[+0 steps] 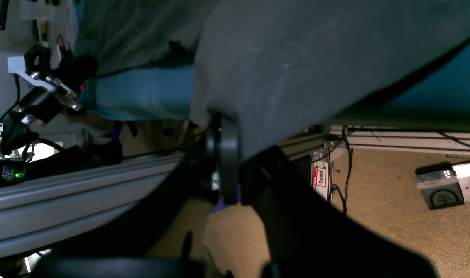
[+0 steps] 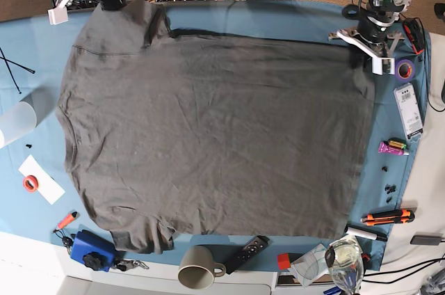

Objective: Fold the T-shirt properly
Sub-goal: 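Lift both shoulders and fold the collar edge over toward the hem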

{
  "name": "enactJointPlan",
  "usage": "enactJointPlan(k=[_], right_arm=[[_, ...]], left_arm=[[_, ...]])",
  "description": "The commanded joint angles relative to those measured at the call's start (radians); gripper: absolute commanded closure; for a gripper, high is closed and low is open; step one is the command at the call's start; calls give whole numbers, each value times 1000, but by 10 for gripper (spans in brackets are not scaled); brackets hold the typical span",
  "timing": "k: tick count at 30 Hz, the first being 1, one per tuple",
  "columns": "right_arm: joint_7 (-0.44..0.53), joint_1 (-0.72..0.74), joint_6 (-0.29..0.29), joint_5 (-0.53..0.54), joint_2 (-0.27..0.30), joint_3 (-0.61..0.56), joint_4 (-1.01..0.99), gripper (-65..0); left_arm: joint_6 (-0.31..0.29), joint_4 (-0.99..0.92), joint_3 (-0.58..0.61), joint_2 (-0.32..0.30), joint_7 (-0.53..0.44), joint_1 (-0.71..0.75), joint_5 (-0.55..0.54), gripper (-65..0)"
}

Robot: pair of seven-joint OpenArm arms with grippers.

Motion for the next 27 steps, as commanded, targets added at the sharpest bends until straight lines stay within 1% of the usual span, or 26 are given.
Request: enactJointPlan(k=[1,4,7,11,13,15,21,27], right_arm=[[13,-8,1,23,14,22,13,0],[13,-8,1,23,14,71,30,0],[13,-8,1,23,14,153,80,0],[13,-9,1,23,14,241,159,0],[13,-10,1,23,14,256,181,0],[13,-12,1,23,14,257,185,0],[13,-62,1,23,14,270,184,0],[13,-94,1,23,11,320,184,0]], left_arm=[[62,-17,-13,-11,121,21,64,0],[63,-13,-16,-26,140,21,61,0],[56,9,-16,-24,178,21,54,0],[56,74,-16,-24,267,22,54,0],[56,118,-16,-25,325,23,54,0],[57,156,-16,-25,358,35,54,0],[57,228,-16,-25,358,132,54,0],[57,280,-16,-25,375,201,66,0]])
